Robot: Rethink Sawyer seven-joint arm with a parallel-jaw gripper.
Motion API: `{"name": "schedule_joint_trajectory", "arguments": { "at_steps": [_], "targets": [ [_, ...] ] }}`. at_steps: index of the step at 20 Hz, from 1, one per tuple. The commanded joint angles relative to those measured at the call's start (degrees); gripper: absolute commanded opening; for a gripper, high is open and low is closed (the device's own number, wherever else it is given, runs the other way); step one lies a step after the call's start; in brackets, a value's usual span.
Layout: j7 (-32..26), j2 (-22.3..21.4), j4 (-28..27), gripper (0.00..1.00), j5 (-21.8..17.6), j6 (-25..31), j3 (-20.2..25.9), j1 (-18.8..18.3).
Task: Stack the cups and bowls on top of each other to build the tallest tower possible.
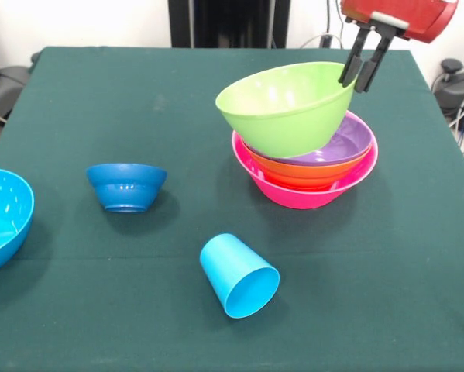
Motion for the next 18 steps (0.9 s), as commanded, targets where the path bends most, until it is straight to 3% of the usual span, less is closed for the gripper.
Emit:
{"name": "schedule_joint_trajectory", "arguments": {
  "at_steps": [1,18],
  "targets": [
    [9.01,1.55,3.27,0.00,0.74,-2.51,4.16,-0.91],
    [10.90,2.21,4.60,0.00,-0.95,-3.96,1.32,1.98]
  ]
}}
